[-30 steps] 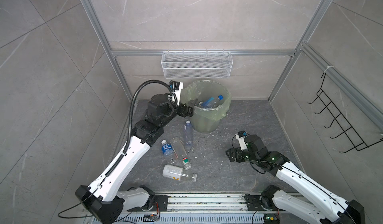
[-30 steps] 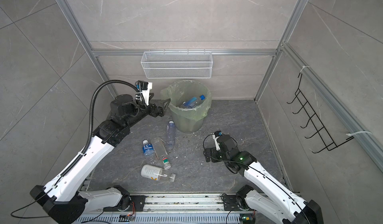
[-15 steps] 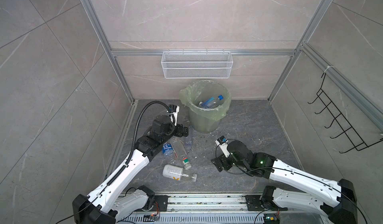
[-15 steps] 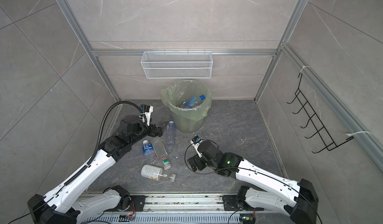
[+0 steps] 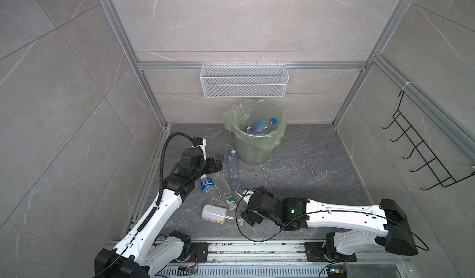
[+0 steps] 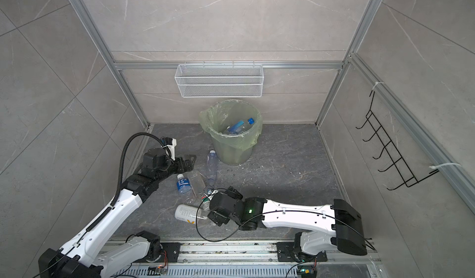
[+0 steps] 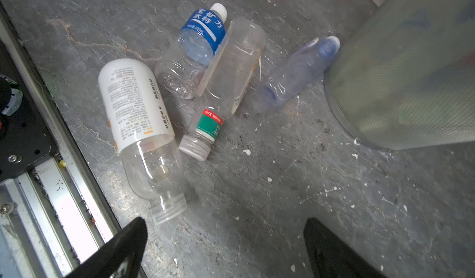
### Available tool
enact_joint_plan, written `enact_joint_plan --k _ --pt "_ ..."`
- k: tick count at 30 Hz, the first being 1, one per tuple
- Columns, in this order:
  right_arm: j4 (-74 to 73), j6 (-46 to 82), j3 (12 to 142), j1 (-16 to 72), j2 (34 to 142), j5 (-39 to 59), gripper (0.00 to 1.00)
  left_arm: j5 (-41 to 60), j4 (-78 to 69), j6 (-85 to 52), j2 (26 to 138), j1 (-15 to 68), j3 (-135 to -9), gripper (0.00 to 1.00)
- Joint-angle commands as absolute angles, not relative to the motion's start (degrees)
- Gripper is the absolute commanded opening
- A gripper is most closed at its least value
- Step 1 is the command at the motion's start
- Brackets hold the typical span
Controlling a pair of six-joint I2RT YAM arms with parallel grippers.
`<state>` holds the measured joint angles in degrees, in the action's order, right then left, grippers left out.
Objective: Throw the plastic bottles in the bin
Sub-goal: 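Withdraw the left gripper toward the pile while the right gripper reaches to the white-labelled bottle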
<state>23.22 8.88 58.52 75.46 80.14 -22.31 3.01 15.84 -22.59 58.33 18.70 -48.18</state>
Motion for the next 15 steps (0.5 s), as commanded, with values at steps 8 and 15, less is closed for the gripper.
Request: enact_joint_plan --k 8,15 --pt "21.54 5.52 68.10 77.78 90.04 -23.29 0.92 9.89 16.32 -28.62 54.64 11.58 -46.80 0.99" --pt "18.94 5.60 70.21 77.97 95.10 -21.38 0.91 11.14 17.43 -28.01 54.14 9.67 -47.37 0.99"
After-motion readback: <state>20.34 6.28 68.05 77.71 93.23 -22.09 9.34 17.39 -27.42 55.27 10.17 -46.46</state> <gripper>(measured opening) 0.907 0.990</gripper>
